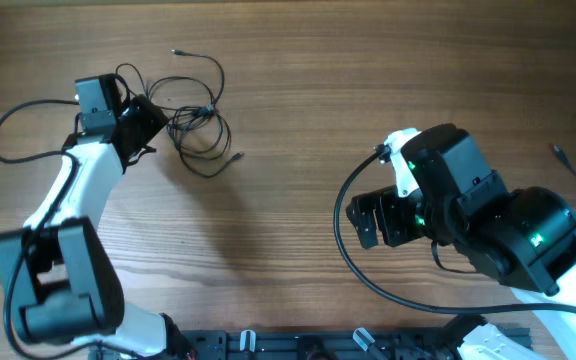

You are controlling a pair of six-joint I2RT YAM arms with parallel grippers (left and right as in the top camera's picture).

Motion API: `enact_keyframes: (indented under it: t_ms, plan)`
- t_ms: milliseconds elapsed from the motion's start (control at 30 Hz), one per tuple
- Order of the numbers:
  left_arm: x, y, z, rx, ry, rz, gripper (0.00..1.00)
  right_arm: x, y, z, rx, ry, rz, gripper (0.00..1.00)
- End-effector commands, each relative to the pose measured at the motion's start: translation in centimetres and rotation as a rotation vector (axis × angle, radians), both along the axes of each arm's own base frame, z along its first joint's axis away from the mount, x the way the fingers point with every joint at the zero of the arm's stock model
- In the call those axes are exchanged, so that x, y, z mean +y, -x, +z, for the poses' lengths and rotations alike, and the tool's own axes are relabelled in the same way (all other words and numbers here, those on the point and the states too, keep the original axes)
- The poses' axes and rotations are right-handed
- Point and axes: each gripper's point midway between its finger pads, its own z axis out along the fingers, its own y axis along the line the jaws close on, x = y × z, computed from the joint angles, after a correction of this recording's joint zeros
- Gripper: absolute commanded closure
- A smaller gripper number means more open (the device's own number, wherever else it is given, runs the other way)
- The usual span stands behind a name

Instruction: Untangle cables

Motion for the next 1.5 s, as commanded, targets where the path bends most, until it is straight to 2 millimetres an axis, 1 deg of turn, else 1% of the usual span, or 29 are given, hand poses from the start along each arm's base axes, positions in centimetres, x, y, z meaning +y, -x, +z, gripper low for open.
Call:
enact_keyframes:
  t_ms: [0,233,367,500,567,633,667,700,767,833,867,900,933,1000,1033,1067,1100,1133,1200,1267,1400,1467]
  plan:
    - [0.8,-1.0,-1.2,-0.016,-0.016,0.05,0.4,0.3,0.4,0.0,0.019,-0.011,0.01,0.0]
    - [1.0,-3.1,-1.3,-0.095,0.014,0.083,0.4,1.0,1.4,-0.1,0.067,-0.054,0.045,0.0]
    - [0.1,-4.5,-0.5,-0.164,0.055,0.04,0.38,1.0,1.5,-0.1,0.072,-0.052,0.047,0.0]
    - [0.1,-5.4,0.3,-0.213,0.101,0.085,0.37,0.9,1.7,-0.2,0.078,-0.047,0.049,0.0]
    - [0.1,-5.7,0.6,-0.23,0.103,0.083,0.39,0.9,1.7,-0.2,0.078,-0.045,0.052,0.0]
    - [0.0,-5.8,0.6,-0.236,0.108,0.078,0.45,0.9,1.7,-0.2,0.074,-0.042,0.061,0.0]
    - [0.0,-5.9,0.3,-0.232,0.108,0.078,0.47,0.9,1.7,-0.2,0.072,-0.04,0.065,0.0]
    - [0.0,-5.9,0.1,-0.229,0.112,0.081,0.46,0.9,1.7,-0.2,0.072,-0.04,0.066,0.0]
    - [-0.1,-5.9,-0.8,-0.214,0.145,0.104,0.39,0.9,1.7,-0.2,0.072,-0.04,0.066,0.0]
    - [-1.0,-6.2,-1.5,-0.212,0.19,0.078,0.4,0.9,1.7,-0.2,0.071,-0.039,0.067,0.0]
    - [-1.3,-6.3,-1.8,-0.213,0.204,0.064,0.44,0.9,1.7,-0.2,0.072,-0.039,0.068,0.0]
    - [-1.8,-6.4,-2.1,-0.214,0.229,0.04,0.53,0.8,1.8,-0.3,0.074,-0.038,0.068,0.0]
    - [-2.0,-6.5,-2.4,-0.212,0.238,0.032,0.63,0.8,1.8,-0.3,0.076,-0.037,0.067,0.0]
    - [-2.5,-6.5,-2.7,-0.208,0.258,0.013,0.8,0.7,1.9,-0.4,0.08,-0.033,0.067,0.0]
    - [-2.7,-6.4,-2.6,-0.208,0.267,0.004,0.83,0.7,1.9,-0.4,0.08,-0.033,0.067,0.0]
    - [-3.1,-6.5,-2.3,-0.218,0.283,-0.014,0.85,0.7,1.9,-0.4,0.08,-0.033,0.067,0.0]
    - [-4.0,-6.8,-1.4,-0.247,0.32,-0.065,0.93,0.7,1.9,-0.4,0.08,-0.033,0.067,0.0]
    - [-4.6,-7.0,-0.7,-0.269,0.346,-0.1,0.96,0.7,1.9,-0.4,0.08,-0.033,0.067,0.0]
    - [-5.8,-7.2,0.9,-0.318,0.388,-0.166,0.96,0.7,1.9,-0.4,0.08,-0.033,0.067,0.0]
    - [-6.8,-7.3,3.1,-0.372,0.419,-0.229,0.96,0.7,1.9,-0.4,0.081,-0.033,0.067,0.0]
    - [-7.6,-7.3,7.1,-0.438,0.448,-0.27,0.96,0.7,1.9,-0.4,0.08,-0.033,0.067,0.0]
    - [-8.1,-7.0,9.9,-0.484,0.47,-0.301,0.96,0.7,1.9,-0.5,0.085,-0.03,0.067,0.0]
